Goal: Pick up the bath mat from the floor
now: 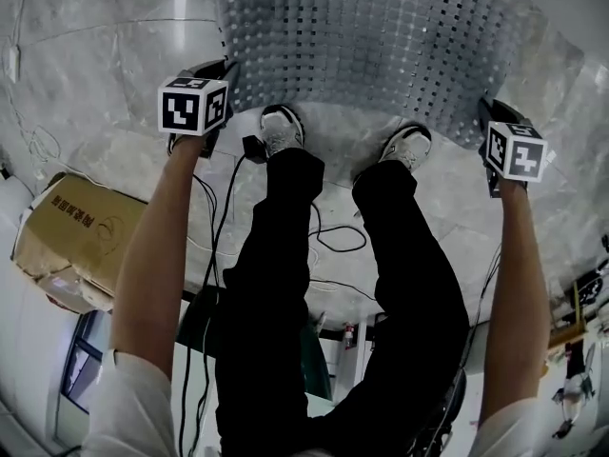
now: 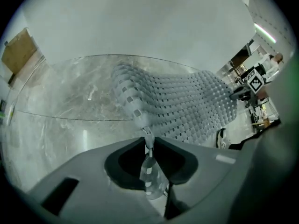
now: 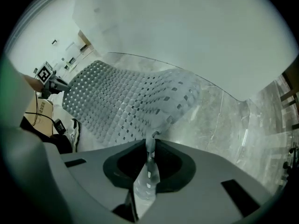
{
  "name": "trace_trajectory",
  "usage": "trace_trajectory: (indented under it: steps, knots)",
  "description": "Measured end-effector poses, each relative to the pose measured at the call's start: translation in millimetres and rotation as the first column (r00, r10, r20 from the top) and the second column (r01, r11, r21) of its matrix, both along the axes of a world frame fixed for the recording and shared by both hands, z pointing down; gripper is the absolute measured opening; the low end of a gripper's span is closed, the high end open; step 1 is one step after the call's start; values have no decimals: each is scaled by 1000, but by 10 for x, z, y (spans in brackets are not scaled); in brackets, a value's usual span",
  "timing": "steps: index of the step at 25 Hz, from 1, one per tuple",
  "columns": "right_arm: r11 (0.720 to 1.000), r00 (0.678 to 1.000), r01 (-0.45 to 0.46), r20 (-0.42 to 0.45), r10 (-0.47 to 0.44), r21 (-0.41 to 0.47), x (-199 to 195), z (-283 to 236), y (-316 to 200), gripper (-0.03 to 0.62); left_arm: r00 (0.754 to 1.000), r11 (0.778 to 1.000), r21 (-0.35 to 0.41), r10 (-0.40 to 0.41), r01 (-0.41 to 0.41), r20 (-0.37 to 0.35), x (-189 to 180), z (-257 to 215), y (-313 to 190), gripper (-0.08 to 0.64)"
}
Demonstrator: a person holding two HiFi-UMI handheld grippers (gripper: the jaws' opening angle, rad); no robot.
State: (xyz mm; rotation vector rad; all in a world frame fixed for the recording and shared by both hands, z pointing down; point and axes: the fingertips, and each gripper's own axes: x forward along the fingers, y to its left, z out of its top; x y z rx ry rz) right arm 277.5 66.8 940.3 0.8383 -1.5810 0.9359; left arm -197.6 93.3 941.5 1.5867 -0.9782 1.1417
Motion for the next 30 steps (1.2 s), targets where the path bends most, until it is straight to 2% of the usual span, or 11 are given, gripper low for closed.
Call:
trace_trajectory:
  steps: [8, 15, 18, 22, 25, 30]
  knots:
    - [993, 993, 118, 33, -117, -22, -348, -964, 105, 51, 995, 999, -5, 52, -53, -82, 526, -1031, 48, 64]
    - [982, 986, 168, 33, -165, -86, -396, -1840, 568, 51, 983, 989, -72, 119, -129, -138, 901, -1944, 523, 61]
    - [986, 991, 130, 15, -129, -101, -348, -2216, 803, 50, 974, 979, -97, 161, -178, -160, 1008, -2299, 731, 61]
    - [995, 999, 42, -5, -43, -87, -359, -2776, 986, 51, 972, 983, -93, 140, -160, -190, 1058, -2801, 823, 60]
    - [999, 1000, -2, -2, 2, -48, -422, -3206, 1042, 49, 971, 985, -78, 134, -152, -198, 1030, -3172, 820, 60]
    - [998, 1000, -14, 0, 14, 53, -571, -3990, 947, 48, 975, 991, -74, 98, -115, -198, 859, -3842, 721, 60]
